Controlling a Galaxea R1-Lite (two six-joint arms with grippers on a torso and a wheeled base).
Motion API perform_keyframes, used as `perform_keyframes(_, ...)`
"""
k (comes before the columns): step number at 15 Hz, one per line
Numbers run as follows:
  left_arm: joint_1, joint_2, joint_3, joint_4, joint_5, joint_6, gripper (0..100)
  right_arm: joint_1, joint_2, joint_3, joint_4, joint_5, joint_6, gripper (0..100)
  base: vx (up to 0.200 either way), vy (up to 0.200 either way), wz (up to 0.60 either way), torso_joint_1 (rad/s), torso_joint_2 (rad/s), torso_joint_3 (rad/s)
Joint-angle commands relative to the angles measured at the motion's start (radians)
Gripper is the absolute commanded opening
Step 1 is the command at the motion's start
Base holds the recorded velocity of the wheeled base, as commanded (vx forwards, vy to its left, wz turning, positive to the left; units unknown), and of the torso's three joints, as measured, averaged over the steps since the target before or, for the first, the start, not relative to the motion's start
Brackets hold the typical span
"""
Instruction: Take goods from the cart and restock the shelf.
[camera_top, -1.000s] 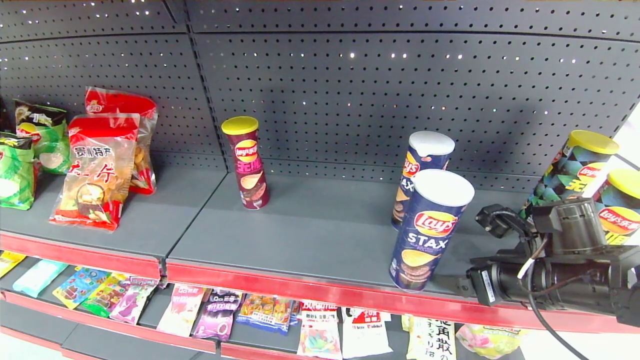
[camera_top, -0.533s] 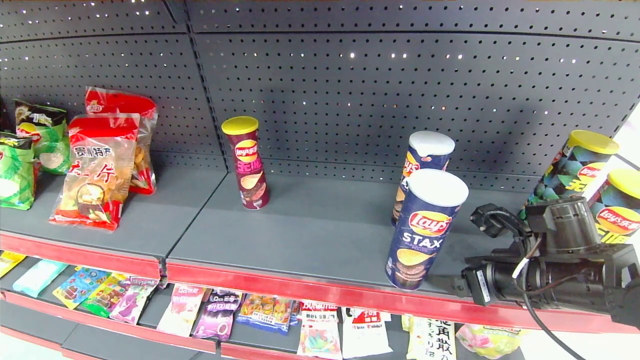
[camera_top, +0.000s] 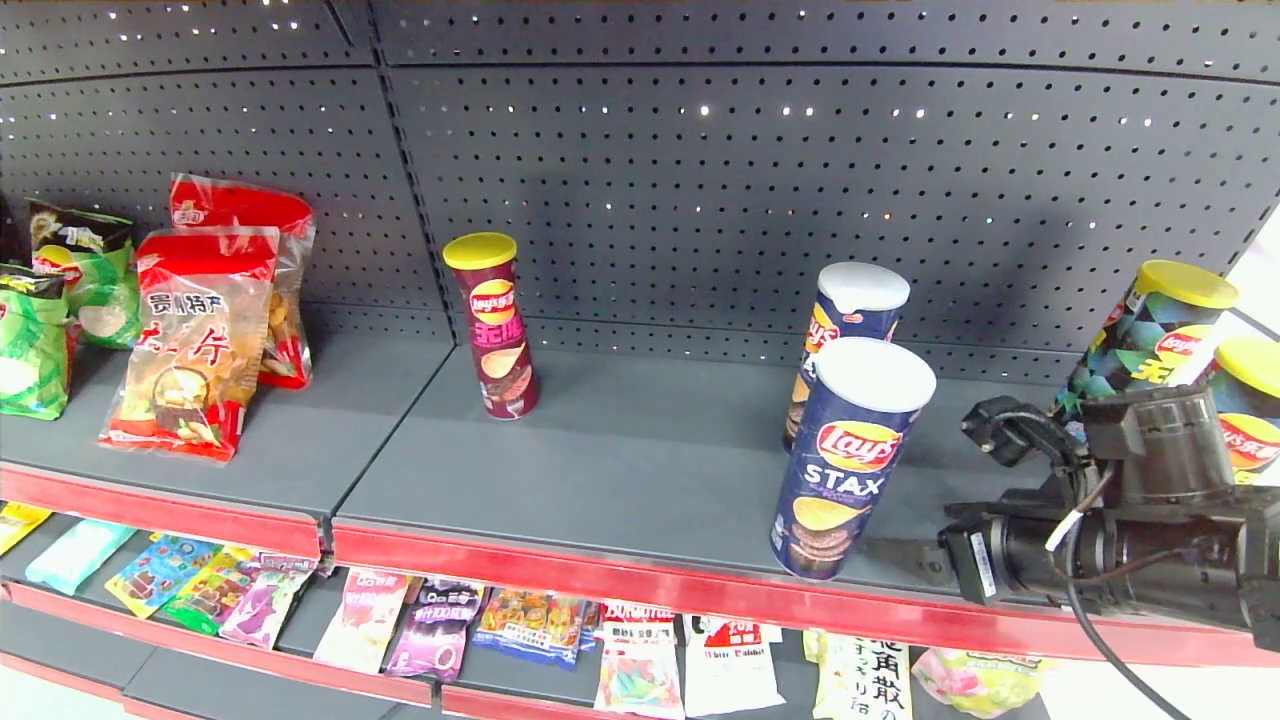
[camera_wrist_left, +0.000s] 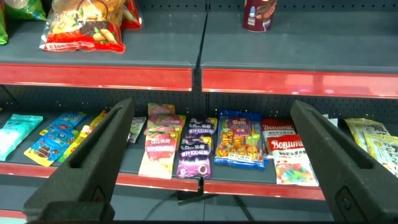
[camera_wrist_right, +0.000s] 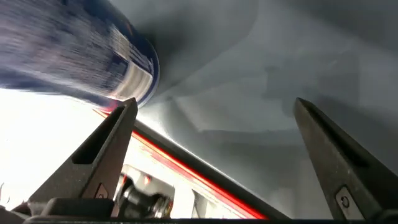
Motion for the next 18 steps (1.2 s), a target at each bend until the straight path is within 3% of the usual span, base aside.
perform_keyframes(1,0.001,0.001,0.0,0.0,0.0,0.0,100,-0.005,-0.114,0.007,0.001,-0.005,0.002,100,0.0,0.0,0.0,0.0,0.0,0.0)
perform_keyframes(5,0.001,-0.001,0.0,0.0,0.0,0.0,100,0.09,-0.415,0.195,0.014,-0.002,0.001,100,0.0,0.0,0.0,0.0,0.0,0.0)
perform_keyframes(9,0.001,-0.001,0.0,0.0,0.0,0.0,100,0.066,-0.737,0.311,0.095,0.011,-0.005,100,0.0,0.0,0.0,0.0,0.0,0.0)
perform_keyframes(12,-0.001,-0.001,0.0,0.0,0.0,0.0,100,-0.051,-0.963,0.267,0.304,0.067,-0.027,100,0.0,0.0,0.0,0.0,0.0,0.0)
perform_keyframes(13,-0.001,0.001,0.0,0.0,0.0,0.0,100,-0.166,-1.092,0.262,0.406,0.086,-0.027,100,0.0,0.0,0.0,0.0,0.0,0.0)
perform_keyframes(15,-0.001,-0.001,0.0,0.0,0.0,0.0,100,-0.302,-1.216,0.276,0.437,0.061,-0.027,100,0.0,0.0,0.0,0.0,0.0,0.0)
perform_keyframes(18,0.001,-0.001,0.0,0.0,0.0,0.0,100,-0.324,-1.354,0.325,0.439,-0.009,-0.028,100,0.0,0.0,0.0,0.0,0.0,0.0)
